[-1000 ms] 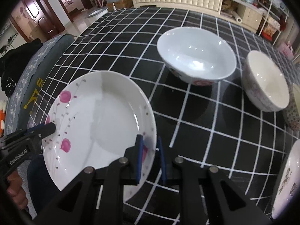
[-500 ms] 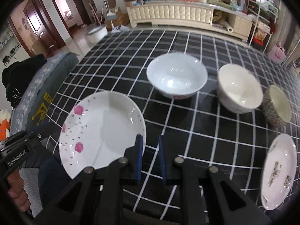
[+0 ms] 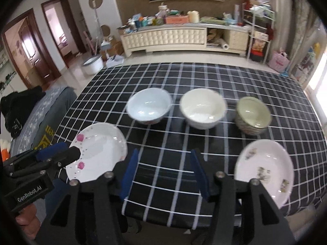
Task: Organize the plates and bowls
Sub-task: 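Grasp the rim of the cartoon-print plate with the right gripper, then lift the cartoon-print plate and carry it over the pink-flower plate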
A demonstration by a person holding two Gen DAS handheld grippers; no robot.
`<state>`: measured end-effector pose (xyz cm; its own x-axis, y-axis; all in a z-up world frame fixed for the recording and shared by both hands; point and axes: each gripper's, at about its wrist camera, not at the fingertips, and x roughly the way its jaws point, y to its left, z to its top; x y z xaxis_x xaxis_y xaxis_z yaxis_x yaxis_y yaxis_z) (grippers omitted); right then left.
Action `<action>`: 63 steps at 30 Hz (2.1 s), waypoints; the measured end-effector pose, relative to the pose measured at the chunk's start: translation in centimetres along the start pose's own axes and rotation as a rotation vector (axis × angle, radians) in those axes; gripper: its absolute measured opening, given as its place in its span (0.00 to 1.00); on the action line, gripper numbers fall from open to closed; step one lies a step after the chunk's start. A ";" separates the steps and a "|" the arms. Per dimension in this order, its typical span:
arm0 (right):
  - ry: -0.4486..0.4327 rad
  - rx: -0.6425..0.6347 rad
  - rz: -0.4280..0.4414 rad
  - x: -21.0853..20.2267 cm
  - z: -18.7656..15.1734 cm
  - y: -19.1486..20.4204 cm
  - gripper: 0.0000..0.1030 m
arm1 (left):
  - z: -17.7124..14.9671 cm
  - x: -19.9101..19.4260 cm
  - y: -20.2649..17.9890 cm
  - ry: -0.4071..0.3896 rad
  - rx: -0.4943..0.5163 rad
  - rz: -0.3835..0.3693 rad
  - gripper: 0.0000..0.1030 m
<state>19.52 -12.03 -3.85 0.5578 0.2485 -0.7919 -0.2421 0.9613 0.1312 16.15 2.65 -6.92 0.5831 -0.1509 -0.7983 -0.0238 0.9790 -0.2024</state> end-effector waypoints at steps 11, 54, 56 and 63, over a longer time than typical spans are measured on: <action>-0.023 0.092 -0.106 -3.1 -1.4 -7.4 0.60 | 1.0 2.4 -8.4 0.030 0.104 -0.076 0.44; 0.210 0.304 -0.199 4.7 -7.7 -26.5 0.61 | -2.3 21.7 -23.5 0.361 0.233 -0.106 0.44; 0.202 0.296 -0.190 4.9 -7.6 -26.7 0.61 | -2.1 22.0 -23.7 0.359 0.239 -0.101 0.44; 0.200 0.283 -0.187 5.3 -7.6 -26.6 0.41 | -2.0 22.9 -24.4 0.359 0.254 -0.104 0.24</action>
<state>22.90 -37.18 -16.09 0.3991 0.0650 -0.9146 0.0929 0.9895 0.1109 28.42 -25.01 -21.40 0.2523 -0.2444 -0.9363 0.2462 0.9520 -0.1822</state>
